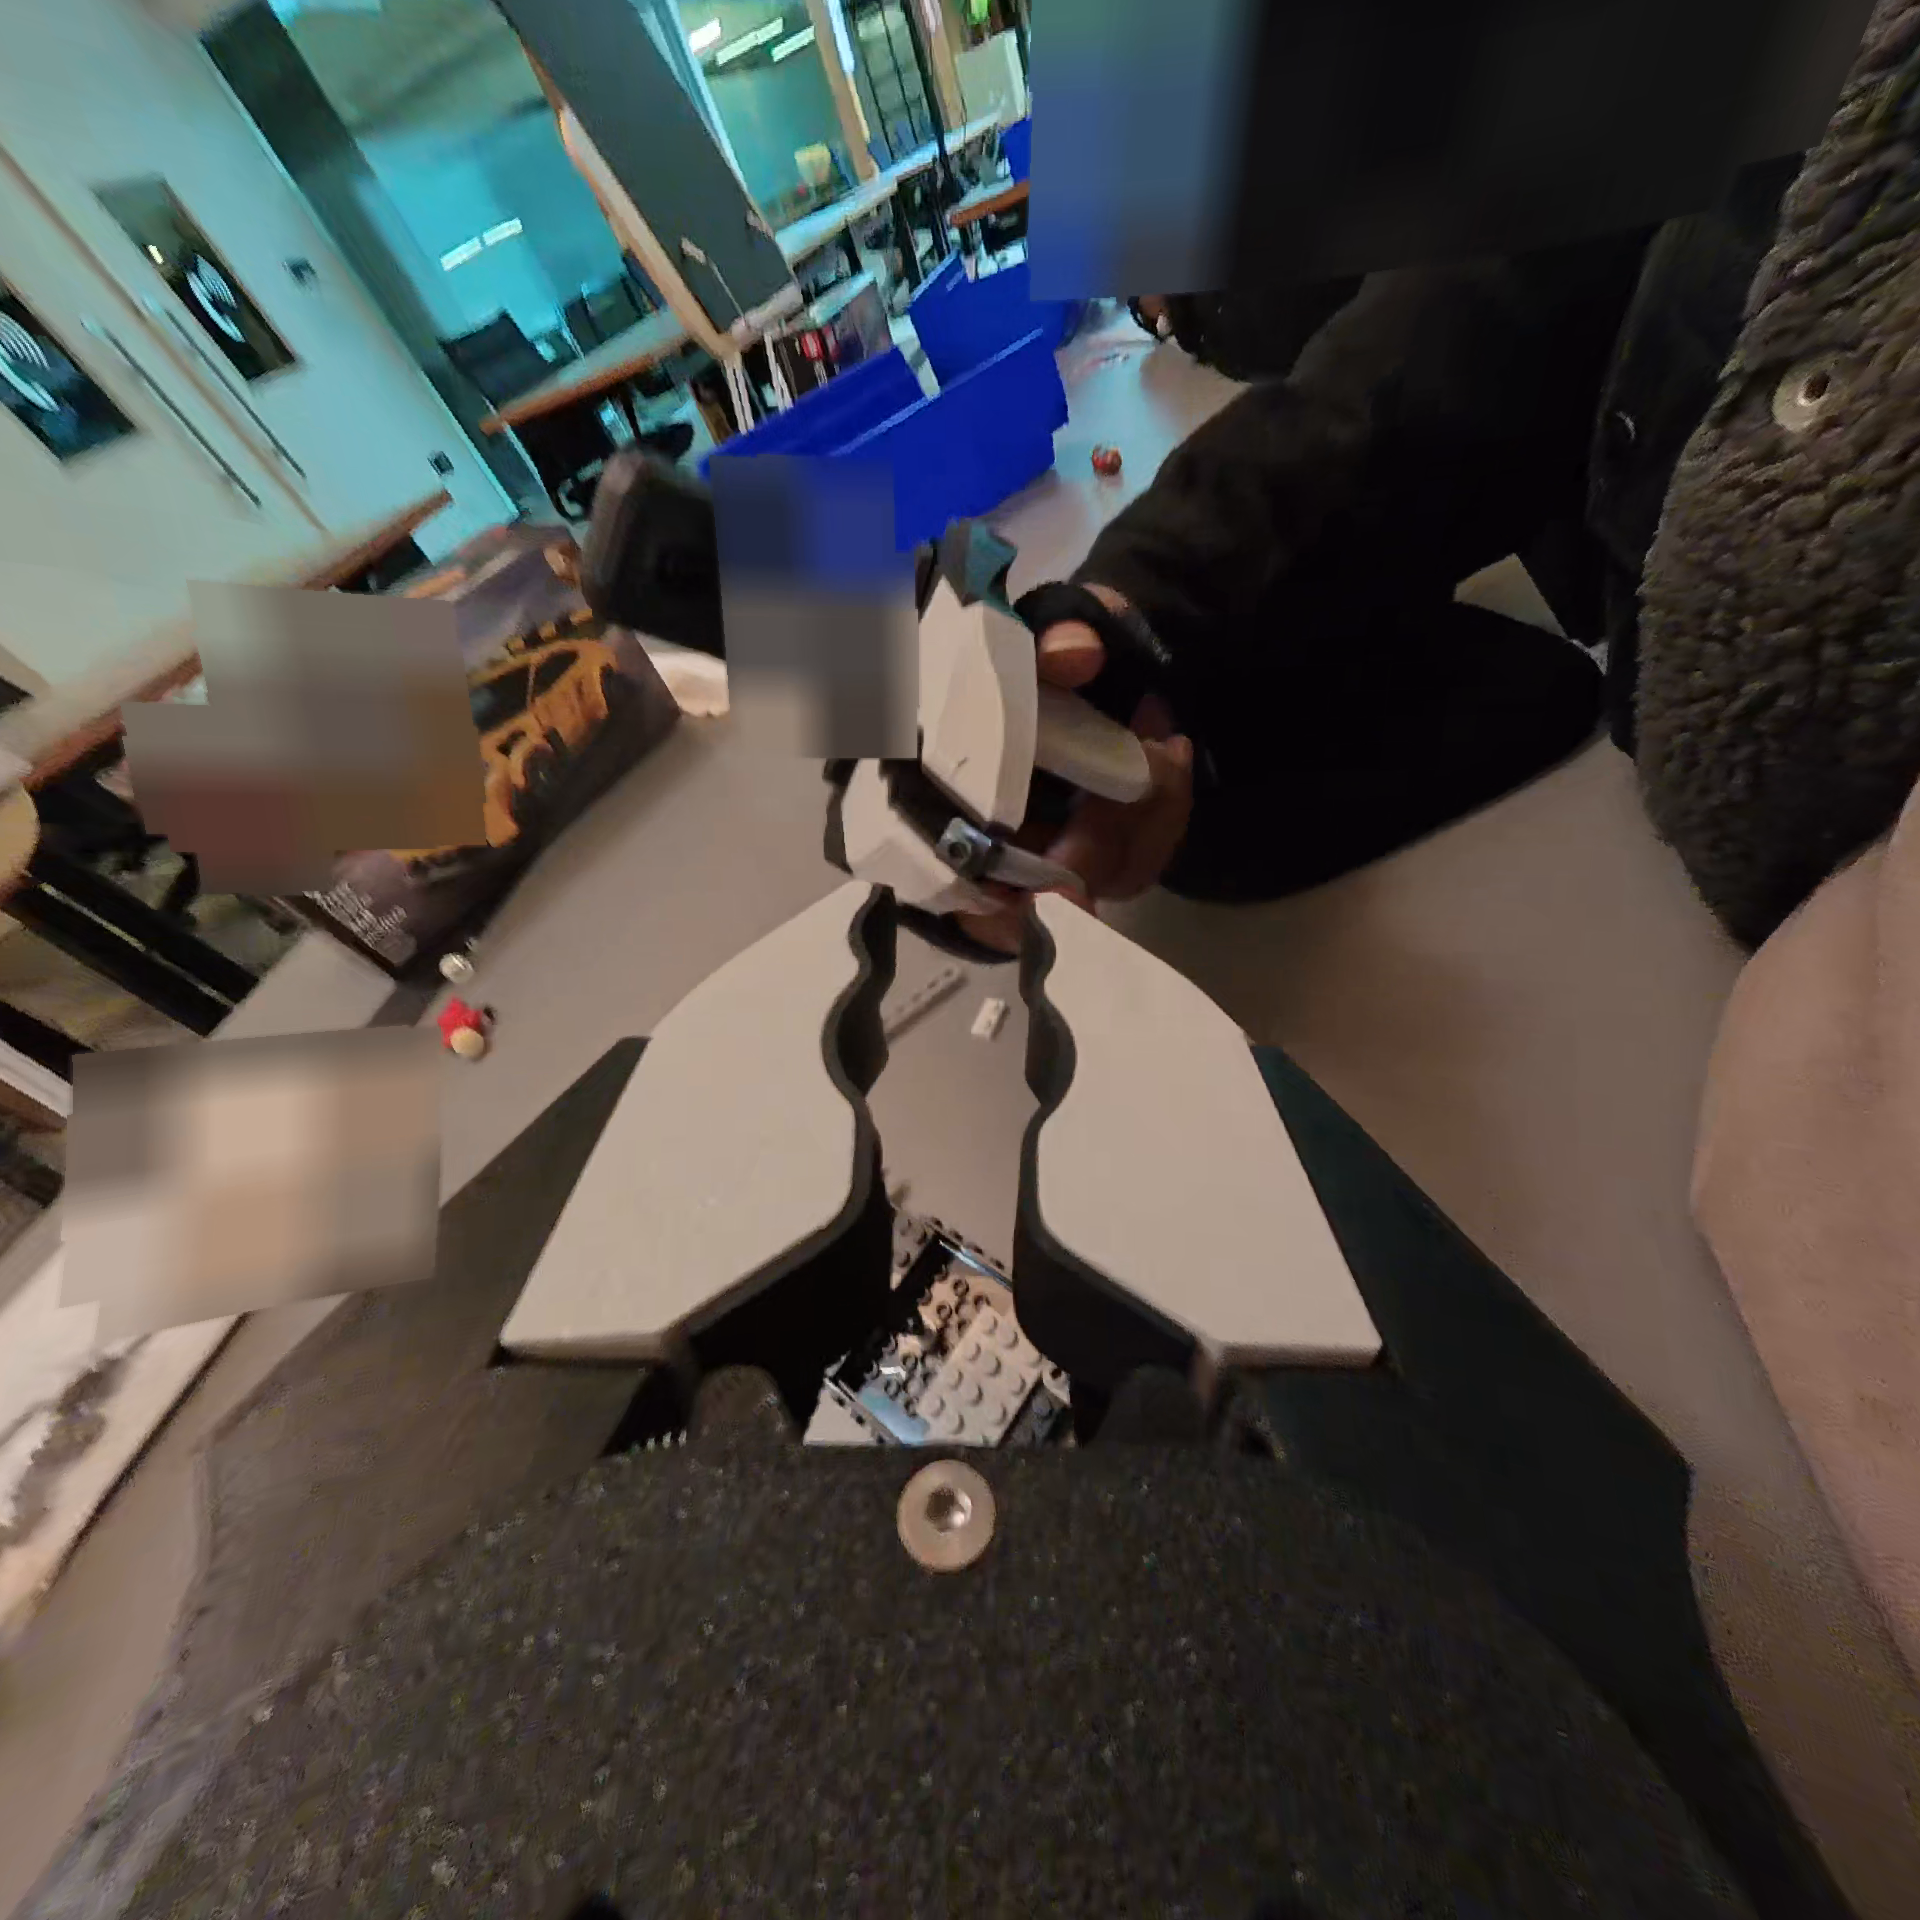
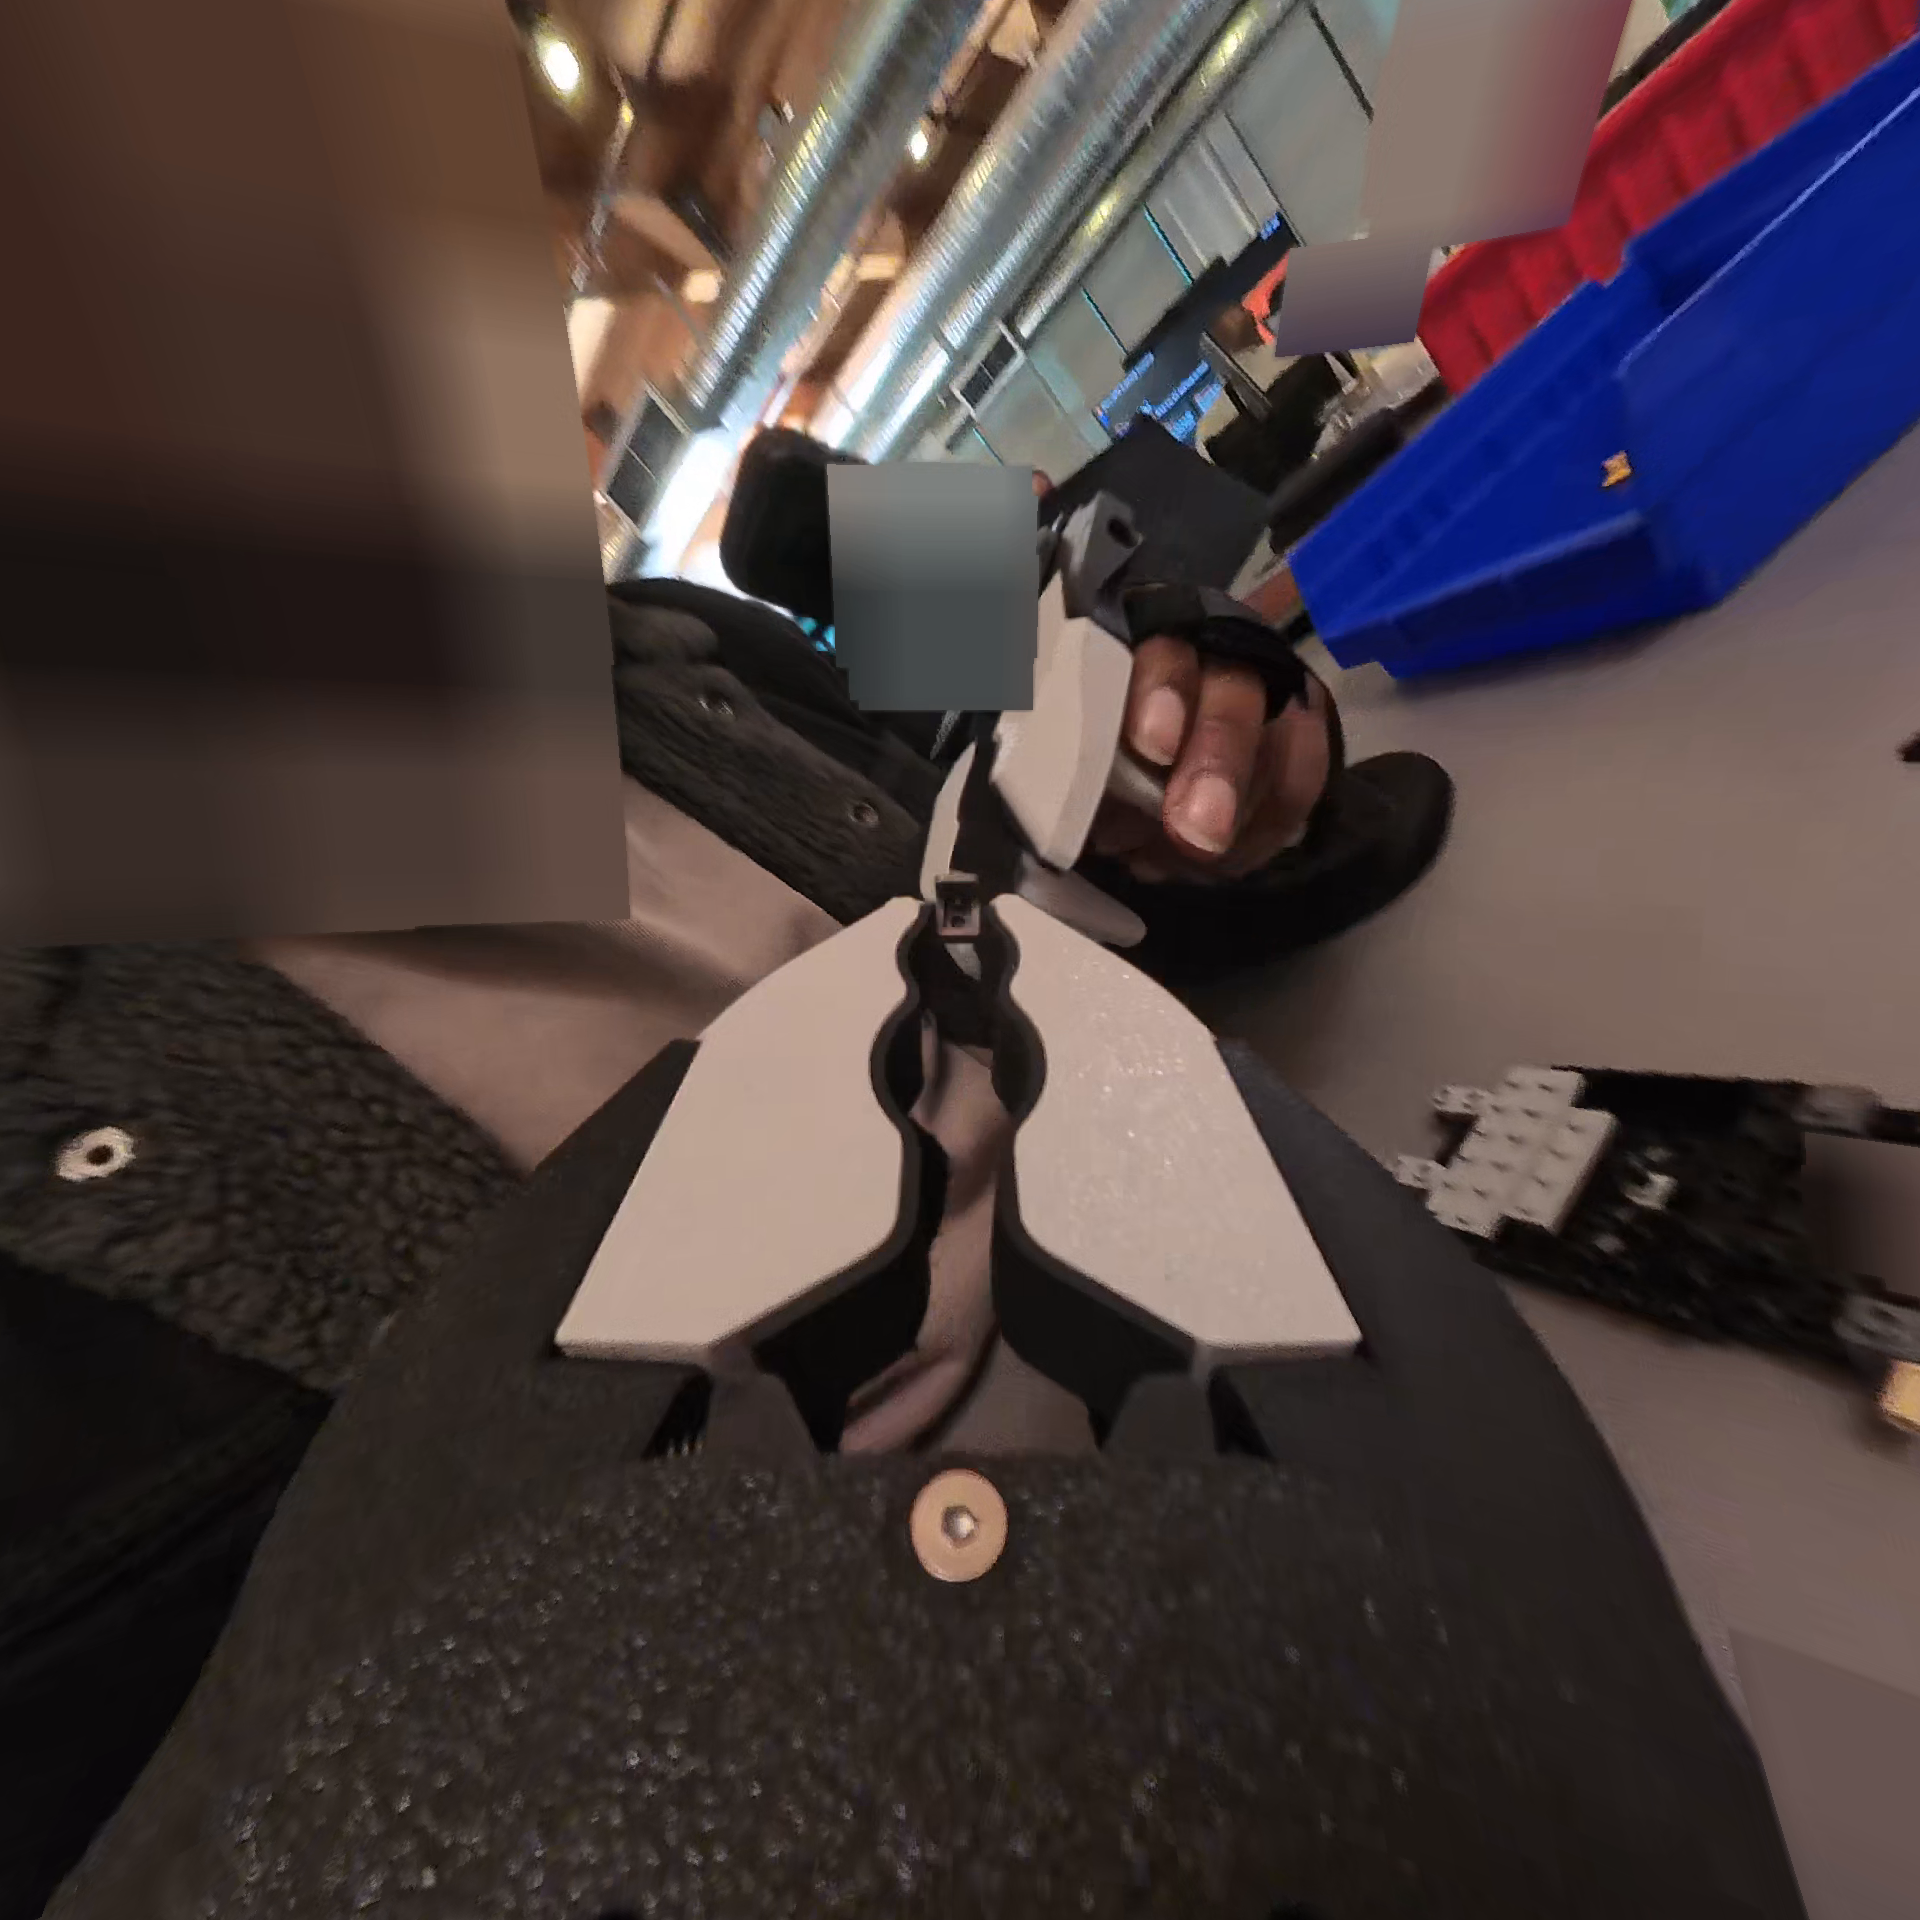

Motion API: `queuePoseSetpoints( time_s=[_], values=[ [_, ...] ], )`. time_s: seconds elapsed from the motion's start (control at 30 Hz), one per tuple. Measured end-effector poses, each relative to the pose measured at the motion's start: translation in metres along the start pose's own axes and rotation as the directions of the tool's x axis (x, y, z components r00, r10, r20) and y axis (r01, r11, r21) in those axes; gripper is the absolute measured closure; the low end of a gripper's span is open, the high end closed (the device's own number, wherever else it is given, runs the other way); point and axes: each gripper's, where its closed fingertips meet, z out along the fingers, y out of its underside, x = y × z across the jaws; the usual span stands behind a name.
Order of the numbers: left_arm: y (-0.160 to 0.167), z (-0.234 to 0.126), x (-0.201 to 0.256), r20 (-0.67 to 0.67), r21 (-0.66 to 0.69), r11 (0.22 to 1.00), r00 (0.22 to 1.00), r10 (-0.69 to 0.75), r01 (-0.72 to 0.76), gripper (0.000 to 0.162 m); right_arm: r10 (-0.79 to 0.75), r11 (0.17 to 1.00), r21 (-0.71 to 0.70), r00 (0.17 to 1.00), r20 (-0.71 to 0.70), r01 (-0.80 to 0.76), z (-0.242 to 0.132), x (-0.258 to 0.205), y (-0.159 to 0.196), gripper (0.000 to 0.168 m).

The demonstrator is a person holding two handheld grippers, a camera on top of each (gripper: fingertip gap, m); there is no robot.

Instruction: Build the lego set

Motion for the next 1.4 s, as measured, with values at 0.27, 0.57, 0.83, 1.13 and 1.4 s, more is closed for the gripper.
queuePoseSetpoints(
  time_s=[0.27,0.57,0.83,1.13,1.4],
  values=[
    [-0.013,-0.008,0.001,0.061,0.027,0.989,0.988,0.144,-0.146,0.150,0.096,0.993,0.062,0.993,0.065,-0.100,0.010,-0.002,-0.004,0.161],
    [-0.002,-0.017,-0.009,-0.065,0.097,0.926,0.931,-0.360,0.365,0.151,0.015,0.998,0.060,0.995,-0.102,-0.009,0.002,0.011,-0.008,0.152],
    [0.009,-0.016,-0.020,-0.445,-0.080,0.262,0.201,-0.873,0.962,0.151,-0.685,0.726,-0.414,0.633,-0.361,0.549,-0.002,0.010,-0.011,0.152],
    [0.008,-0.010,-0.009,-0.509,-0.196,0.095,-0.018,-0.861,0.976,0.151,-0.914,0.400,-0.708,0.308,-0.264,0.582,0.005,0.032,-0.004,0.152],
    [0.008,-0.011,-0.005,-0.527,-0.200,0.125,0.001,-0.850,0.972,0.151,-0.901,0.424,-0.690,0.351,-0.255,0.587,0.007,0.029,-0.003,0.161]
  ],
)
